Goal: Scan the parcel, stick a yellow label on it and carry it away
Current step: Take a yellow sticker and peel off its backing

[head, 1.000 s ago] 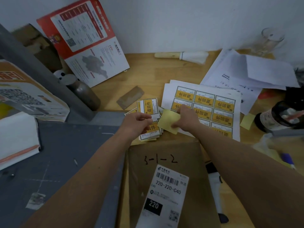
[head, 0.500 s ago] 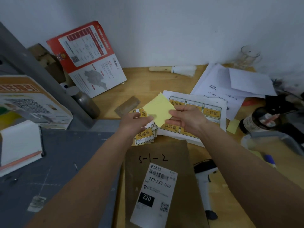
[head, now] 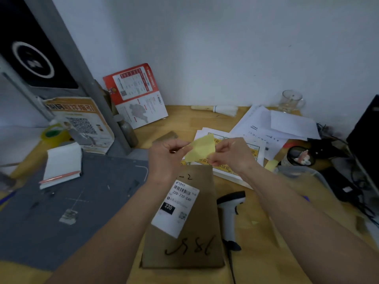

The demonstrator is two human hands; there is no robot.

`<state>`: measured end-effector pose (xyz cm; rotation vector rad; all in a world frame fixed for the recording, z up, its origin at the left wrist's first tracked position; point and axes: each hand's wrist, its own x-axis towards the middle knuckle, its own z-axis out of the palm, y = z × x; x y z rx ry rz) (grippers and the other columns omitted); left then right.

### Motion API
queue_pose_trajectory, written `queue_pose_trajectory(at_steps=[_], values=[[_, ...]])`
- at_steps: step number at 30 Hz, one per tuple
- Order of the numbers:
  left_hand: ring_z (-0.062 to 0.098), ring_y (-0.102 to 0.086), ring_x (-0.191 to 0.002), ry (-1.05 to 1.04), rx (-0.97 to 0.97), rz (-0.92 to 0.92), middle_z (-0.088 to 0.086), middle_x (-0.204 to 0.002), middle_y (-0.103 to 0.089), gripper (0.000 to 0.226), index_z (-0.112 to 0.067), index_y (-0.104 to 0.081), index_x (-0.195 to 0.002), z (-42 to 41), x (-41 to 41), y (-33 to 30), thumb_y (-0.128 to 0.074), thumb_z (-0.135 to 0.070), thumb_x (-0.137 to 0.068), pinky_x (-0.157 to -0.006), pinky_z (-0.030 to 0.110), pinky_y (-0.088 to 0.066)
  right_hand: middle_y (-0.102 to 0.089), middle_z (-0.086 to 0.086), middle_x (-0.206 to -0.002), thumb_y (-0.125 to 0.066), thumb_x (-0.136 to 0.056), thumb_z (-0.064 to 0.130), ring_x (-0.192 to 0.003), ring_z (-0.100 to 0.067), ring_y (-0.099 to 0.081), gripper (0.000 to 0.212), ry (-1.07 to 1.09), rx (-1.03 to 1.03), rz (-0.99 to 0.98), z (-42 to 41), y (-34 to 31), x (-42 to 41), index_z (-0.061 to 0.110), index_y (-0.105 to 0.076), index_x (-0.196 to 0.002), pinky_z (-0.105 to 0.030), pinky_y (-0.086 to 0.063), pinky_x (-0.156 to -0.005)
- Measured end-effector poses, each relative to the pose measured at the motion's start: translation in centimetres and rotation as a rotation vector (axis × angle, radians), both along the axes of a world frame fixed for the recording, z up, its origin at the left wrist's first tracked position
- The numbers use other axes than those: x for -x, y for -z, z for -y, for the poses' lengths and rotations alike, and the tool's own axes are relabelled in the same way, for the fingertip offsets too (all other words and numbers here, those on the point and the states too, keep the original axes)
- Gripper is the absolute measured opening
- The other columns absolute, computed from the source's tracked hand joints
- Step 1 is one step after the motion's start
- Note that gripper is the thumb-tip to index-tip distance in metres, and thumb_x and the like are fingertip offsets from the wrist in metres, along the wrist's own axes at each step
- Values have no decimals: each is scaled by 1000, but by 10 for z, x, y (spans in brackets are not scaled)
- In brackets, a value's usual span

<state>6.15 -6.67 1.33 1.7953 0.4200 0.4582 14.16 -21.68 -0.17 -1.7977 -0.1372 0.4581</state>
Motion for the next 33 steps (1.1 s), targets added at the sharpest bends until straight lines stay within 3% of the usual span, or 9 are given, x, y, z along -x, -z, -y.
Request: queue_pose_trajectory(at_steps=[3, 6, 12, 15, 17, 19, 21, 27, 33], values=[[-4, -59, -61, 15, -143, 7, -17, -77, -69, 31, -23, -76, -72, 7, 19, -4, -68, 7, -77, -64, 18, -48, -66, 0, -108, -72, -77, 2, -102, -16, -61, 31, -125, 368, 324, 8, -19, 21, 14, -68, -106, -33, -51, -92], [7, -63, -69, 30, -227, 14, -8, -80, -72, 39, -20, -72, -63, 15, 29, -10, -62, 15, -75, -64, 18, -49, -54, 7, -126, -70, -81, 16, -122, -10, -43, 49, -316, 401, 559, 11, -42, 53, 23, -56, -128, -24, -34, -101], [7, -61, -74, -24, -189, 17, -3, -82, -64, 26, -20, -55, -78, 33, 42, -33, -73, -2, -74, -59, 11, -48, -75, -4, -91, -59, -88, 12, -90, -24, -67, 20, -82, 481, 970, 9, -45, 84, 17, -74, -100, -33, -50, -77], [14, -62, -74, 19, 198, -177, 7, -91, -64, 10, -10, -57, -92, 32, 46, -40, -62, -6, -84, -61, 18, -51, -72, -4, -76, -72, -74, 3, -77, -26, -67, 8, 33, 400, 1115, 6, -47, 87, 11, -75, -76, -26, -52, -67], [24, -64, -73, 100, 669, -267, 15, -89, -66, 19, 0, -59, -102, 30, 50, -49, -52, -12, -90, -63, 30, -56, -65, -4, -72, -74, -68, -1, -75, -28, -61, 9, 83, 412, 1152, 1, -50, 89, 8, -70, -67, -24, -42, -55], [27, -65, -77, 167, 880, -326, 16, -91, -69, 37, 2, -60, -107, 24, 54, -53, -51, -31, -92, -68, 34, -57, -60, -5, -72, -71, -63, -4, -73, -28, -58, 12, 107, 422, 1184, -5, -53, 92, 7, -66, -64, -24, -35, -51], [26, -67, -83, 247, 905, -361, 15, -96, -70, 47, -2, -62, -107, 19, 59, -56, -57, -45, -88, -71, 34, -57, -58, -6, -72, -68, -60, -7, -72, -28, -57, 15, 109, 414, 1206, -10, -54, 97, 6, -62, -64, -27, -38, -46], [17, -60, -73, 233, 912, -228, 9, -85, -65, 1, -9, -66, -86, 10, 61, -49, -65, -9, -86, -61, 23, -57, -56, -4, -78, -72, -64, -5, -76, -14, -47, 19, 74, 420, 1182, -21, -47, 105, 8, -59, -69, -25, -39, -46], [14, -57, -63, 101, 915, -120, 9, -74, -64, 5, -2, -67, -87, 1, 57, -48, -67, -4, -83, -55, 21, -56, -64, 2, -98, -67, -80, 18, -95, -17, -59, 16, 53, 268, 994, -26, -52, 114, 12, -71, -94, -27, -51, -75]])
